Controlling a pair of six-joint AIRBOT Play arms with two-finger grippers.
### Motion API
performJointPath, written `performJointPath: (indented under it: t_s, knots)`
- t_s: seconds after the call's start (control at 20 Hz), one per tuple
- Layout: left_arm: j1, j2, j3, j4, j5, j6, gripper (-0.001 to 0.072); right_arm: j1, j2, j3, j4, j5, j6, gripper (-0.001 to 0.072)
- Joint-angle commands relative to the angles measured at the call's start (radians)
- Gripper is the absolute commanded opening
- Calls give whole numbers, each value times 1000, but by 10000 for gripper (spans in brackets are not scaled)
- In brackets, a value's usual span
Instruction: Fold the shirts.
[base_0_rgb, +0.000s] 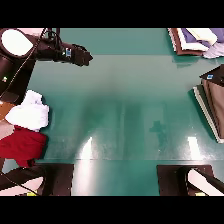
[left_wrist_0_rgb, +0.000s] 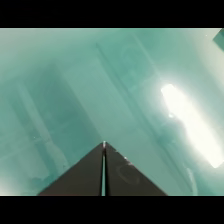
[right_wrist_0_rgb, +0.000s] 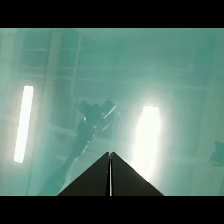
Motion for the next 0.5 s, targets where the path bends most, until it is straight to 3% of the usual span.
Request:
performJointPath:
  t_s: [0.0, 0.45]
  knots:
    - [0, 0, 1, 0, 3, 0, 28, 2, 1, 0, 1, 2, 1, 18]
    - [0, 0, 1, 0, 3, 0, 28, 2, 1, 0, 0, 18, 0, 18]
